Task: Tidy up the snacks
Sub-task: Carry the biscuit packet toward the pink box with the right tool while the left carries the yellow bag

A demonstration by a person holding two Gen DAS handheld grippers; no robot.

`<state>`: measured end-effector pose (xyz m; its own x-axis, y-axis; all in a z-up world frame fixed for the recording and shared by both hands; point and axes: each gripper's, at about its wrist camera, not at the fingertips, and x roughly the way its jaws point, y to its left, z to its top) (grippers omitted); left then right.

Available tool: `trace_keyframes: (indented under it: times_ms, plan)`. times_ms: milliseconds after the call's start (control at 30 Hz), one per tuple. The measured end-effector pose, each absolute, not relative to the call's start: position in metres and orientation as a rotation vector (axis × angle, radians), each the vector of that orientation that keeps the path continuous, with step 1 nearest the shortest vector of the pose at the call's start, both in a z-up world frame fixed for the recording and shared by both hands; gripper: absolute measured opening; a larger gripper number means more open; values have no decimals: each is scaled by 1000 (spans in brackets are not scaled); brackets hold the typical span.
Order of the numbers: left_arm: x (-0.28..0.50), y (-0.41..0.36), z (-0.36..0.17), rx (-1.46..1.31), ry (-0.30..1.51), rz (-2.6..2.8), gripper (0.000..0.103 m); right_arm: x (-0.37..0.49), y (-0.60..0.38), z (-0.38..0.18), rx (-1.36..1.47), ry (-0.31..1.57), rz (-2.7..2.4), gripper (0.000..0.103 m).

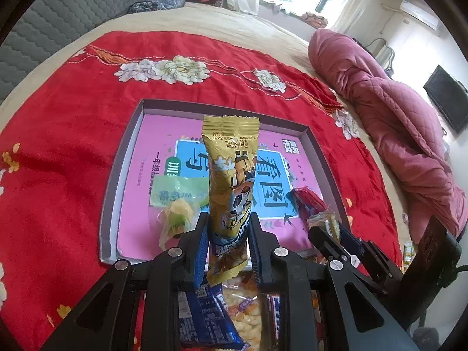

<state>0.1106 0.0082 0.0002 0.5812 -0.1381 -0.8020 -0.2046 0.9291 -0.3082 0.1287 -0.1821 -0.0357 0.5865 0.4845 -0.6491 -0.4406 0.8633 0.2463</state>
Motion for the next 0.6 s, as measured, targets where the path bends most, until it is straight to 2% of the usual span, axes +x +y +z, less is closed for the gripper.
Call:
trace_keyframes:
  times_ms: [600]
  plan:
    - [128, 3, -16, -390, 988, 35, 26, 141, -182, -45, 54, 784, 508, 38]
